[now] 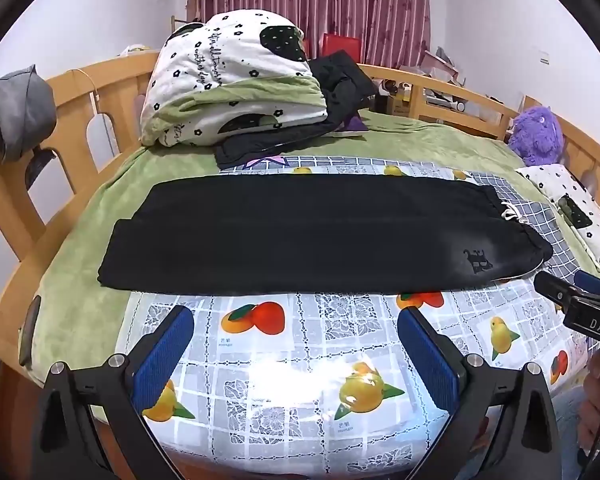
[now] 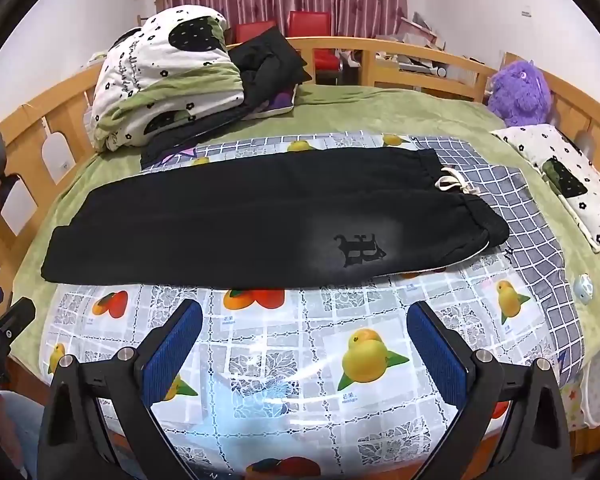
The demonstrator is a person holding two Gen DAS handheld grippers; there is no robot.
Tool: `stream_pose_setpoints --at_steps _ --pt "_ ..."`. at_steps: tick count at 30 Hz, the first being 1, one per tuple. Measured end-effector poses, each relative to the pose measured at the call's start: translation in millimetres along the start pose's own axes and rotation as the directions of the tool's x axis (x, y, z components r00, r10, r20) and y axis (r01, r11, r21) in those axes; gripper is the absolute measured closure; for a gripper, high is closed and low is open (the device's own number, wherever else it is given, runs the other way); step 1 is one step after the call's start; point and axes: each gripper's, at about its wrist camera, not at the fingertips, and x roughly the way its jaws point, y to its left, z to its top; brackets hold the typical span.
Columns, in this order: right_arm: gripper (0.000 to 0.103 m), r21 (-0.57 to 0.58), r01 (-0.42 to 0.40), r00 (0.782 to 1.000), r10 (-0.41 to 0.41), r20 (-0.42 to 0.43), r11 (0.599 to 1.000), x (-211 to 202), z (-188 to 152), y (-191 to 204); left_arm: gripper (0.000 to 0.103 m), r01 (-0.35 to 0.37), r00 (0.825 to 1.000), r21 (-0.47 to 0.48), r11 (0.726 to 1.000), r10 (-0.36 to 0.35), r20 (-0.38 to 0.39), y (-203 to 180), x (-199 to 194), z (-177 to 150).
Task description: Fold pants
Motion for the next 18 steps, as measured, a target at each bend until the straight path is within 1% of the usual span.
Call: stream_pose_setpoints --at_steps 18 --pt "0.002 -0.008 0.000 1.000 0.000 -0.002 1.000 -0.7 -0.4 4.6 0.001 -0.015 1.000 0.003 1.000 0.015 -0.001 3.2 -0.8 0.6"
